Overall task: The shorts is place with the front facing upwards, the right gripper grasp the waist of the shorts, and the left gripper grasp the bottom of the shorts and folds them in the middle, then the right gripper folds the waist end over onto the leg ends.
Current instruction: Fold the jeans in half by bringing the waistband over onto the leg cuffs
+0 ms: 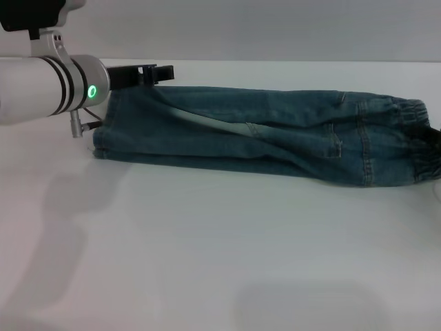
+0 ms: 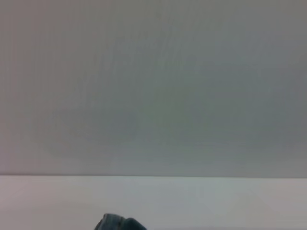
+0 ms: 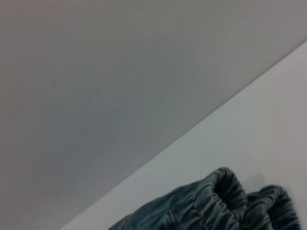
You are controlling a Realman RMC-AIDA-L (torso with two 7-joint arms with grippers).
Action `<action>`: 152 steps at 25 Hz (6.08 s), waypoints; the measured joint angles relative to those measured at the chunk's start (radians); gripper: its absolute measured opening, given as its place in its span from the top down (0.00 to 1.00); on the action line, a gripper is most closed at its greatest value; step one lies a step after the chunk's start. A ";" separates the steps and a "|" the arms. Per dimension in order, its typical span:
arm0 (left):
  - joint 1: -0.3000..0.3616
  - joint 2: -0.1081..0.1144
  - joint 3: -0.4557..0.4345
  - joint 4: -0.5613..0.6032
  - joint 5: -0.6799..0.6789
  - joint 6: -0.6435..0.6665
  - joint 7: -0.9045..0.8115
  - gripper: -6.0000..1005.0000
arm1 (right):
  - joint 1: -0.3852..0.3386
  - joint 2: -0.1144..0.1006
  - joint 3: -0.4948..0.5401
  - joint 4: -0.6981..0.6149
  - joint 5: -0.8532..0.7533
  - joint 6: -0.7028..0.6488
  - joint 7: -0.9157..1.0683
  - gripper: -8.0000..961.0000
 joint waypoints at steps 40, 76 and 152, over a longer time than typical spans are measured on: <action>0.014 -0.006 0.226 0.144 -0.156 0.241 0.013 0.18 | 0.020 -0.001 -0.095 0.355 -0.036 0.227 0.300 0.94; -0.082 -0.016 0.770 0.139 -0.468 0.531 -0.001 0.18 | 0.346 -0.053 -0.281 0.435 -0.201 0.214 0.518 0.94; 0.206 -0.004 0.266 0.034 -0.210 0.612 0.133 0.18 | 0.515 -0.020 -0.468 0.197 -0.221 0.042 0.437 0.94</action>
